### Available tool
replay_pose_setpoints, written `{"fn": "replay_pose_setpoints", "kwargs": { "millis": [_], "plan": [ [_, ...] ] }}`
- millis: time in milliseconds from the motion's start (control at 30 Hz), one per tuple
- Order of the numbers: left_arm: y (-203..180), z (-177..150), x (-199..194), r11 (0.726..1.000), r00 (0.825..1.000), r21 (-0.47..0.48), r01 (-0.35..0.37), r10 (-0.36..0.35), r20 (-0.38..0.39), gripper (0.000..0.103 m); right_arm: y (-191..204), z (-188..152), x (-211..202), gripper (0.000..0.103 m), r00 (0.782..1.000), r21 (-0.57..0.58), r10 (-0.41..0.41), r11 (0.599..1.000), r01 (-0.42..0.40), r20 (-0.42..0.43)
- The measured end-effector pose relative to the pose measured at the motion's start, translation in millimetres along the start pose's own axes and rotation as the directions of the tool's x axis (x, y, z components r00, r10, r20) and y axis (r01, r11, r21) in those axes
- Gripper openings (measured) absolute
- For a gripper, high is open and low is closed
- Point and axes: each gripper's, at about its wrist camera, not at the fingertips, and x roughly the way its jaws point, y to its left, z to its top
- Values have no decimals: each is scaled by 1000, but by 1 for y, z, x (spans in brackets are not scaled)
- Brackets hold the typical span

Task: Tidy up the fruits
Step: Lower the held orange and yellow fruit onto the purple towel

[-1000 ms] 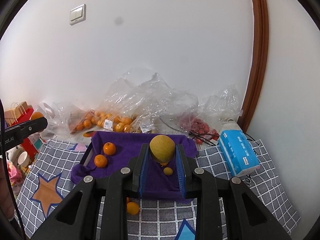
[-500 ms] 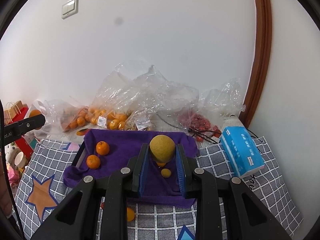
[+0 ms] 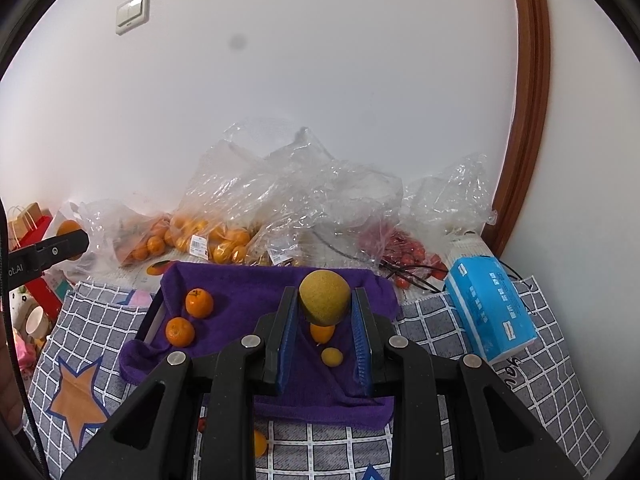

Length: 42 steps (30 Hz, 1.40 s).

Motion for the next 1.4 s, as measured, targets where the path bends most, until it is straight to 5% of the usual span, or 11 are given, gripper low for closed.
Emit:
{"fn": "replay_pose_setpoints", "kwargs": {
  "millis": [600,1400],
  "plan": [
    [7,1,27,1000,999,-5,4,-4,-34,35,-11,-2,23,26,1000,3,-14,1000,14,-24],
    [18,-30,102,999,981,-23,-22,17,-193,35,-25,-57,102,26,973,45,4,999,7,-231]
  ]
}}
